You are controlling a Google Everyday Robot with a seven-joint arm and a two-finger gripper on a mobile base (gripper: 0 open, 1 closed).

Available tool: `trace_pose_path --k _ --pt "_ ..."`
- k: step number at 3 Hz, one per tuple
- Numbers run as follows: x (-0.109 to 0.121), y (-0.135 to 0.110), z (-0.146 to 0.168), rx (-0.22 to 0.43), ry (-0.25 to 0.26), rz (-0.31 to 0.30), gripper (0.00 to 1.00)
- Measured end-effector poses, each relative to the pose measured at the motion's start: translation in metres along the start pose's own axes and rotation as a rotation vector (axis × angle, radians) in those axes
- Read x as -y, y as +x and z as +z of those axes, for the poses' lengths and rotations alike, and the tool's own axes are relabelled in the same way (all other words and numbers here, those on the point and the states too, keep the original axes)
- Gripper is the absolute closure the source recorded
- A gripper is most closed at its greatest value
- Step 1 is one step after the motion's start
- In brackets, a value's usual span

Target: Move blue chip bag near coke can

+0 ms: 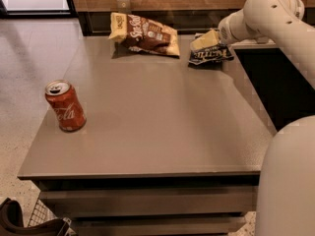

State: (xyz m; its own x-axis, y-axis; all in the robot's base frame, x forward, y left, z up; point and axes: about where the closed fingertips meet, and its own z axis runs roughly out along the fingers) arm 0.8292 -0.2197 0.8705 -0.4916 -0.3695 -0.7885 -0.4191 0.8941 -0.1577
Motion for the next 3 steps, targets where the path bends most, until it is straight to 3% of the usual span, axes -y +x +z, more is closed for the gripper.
trace_pose_path --k 1,3 --pt "0.017 0.024 0.015 -0.025 0.004 0.016 0.00" --pt "0.017 0.038 0.028 -0.035 -0.004 0.028 0.47"
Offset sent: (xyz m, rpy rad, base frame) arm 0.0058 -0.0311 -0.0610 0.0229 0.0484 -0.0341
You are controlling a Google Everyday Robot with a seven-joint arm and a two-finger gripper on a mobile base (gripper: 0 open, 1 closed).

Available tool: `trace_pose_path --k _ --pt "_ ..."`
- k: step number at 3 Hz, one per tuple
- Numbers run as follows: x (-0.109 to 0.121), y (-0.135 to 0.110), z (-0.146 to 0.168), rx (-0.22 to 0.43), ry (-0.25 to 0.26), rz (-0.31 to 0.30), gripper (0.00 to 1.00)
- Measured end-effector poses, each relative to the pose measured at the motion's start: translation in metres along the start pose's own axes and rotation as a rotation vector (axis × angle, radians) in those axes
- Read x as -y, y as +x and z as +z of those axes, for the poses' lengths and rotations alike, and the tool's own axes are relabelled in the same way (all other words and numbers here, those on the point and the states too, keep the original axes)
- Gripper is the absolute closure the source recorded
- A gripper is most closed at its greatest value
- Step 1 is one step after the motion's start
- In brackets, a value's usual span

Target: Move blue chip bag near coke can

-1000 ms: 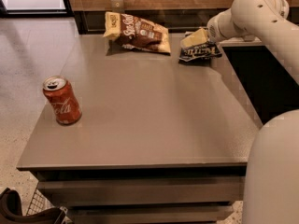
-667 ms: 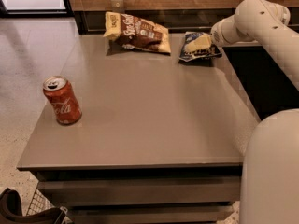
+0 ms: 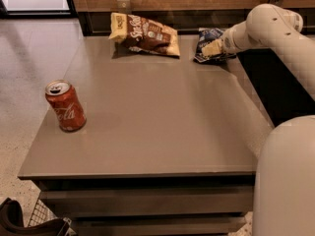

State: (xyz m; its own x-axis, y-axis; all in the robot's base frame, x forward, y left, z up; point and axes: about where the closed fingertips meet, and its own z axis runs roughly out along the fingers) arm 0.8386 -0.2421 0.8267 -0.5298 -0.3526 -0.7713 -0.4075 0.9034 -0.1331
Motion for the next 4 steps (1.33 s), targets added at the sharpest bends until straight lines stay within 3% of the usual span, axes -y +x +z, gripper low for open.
trace_pose_path --k 2,3,4 --pt "-0.0034 0.0019 0.0046 -0.005 -0.006 -0.001 0.92" --pt "-0.0029 -0.0013 0.0021 -0.005 -0.006 -0.001 1.00" --pt "-0.0029 -0.0017 0.0017 -0.005 -0.006 -0.001 1.00"
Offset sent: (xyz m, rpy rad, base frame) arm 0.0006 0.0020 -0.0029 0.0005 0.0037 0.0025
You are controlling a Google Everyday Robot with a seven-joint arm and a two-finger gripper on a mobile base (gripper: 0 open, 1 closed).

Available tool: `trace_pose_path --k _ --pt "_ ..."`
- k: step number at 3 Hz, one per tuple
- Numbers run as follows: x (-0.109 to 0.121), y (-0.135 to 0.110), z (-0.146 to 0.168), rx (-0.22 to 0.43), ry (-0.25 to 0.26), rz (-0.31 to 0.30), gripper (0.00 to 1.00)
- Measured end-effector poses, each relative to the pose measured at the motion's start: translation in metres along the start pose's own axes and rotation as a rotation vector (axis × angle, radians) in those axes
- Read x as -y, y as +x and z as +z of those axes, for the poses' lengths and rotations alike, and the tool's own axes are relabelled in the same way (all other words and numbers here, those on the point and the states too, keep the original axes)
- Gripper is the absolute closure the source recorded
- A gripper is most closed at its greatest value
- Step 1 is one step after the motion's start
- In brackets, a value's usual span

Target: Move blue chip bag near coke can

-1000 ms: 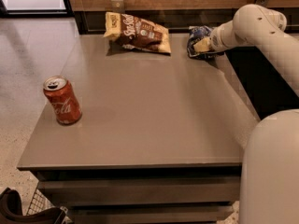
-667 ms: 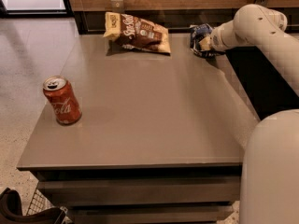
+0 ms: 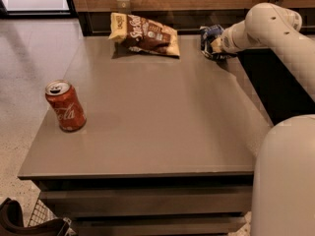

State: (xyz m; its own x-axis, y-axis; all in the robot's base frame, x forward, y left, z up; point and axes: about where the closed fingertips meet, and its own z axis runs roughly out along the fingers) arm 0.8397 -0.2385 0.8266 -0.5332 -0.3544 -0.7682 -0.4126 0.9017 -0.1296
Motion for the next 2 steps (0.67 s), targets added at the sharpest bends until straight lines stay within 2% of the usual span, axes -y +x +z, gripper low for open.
trace_pose_path --k 2 --pt "0.0001 -0.0011 -0.0010 0.000 0.000 0.000 1.00"
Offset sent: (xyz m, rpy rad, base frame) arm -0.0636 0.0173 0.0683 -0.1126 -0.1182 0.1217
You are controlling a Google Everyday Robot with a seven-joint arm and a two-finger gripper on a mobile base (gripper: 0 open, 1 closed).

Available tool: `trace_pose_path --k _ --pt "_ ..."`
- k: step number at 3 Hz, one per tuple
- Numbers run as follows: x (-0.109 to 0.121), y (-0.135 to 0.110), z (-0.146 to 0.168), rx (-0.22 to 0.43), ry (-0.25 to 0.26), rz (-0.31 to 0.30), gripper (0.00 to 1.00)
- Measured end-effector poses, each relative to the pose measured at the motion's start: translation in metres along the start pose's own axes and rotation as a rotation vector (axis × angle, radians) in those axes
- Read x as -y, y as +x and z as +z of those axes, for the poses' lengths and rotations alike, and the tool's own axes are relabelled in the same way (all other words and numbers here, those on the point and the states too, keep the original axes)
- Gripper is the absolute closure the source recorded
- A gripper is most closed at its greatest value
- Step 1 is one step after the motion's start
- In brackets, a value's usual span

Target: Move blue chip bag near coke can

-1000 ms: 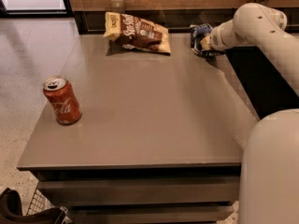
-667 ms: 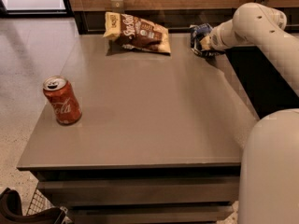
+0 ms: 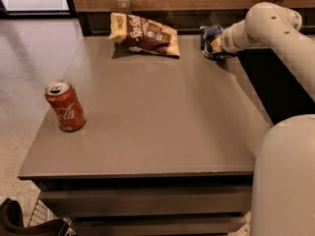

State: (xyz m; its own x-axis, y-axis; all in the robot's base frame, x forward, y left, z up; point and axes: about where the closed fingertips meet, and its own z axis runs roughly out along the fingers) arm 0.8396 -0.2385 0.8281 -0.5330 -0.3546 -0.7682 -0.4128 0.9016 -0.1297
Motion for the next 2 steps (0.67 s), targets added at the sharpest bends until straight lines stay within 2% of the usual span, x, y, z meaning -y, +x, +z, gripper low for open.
trace_pose_path --k 2 --pt "0.0001 -0.0005 -0.0005 0.000 0.000 0.000 1.00"
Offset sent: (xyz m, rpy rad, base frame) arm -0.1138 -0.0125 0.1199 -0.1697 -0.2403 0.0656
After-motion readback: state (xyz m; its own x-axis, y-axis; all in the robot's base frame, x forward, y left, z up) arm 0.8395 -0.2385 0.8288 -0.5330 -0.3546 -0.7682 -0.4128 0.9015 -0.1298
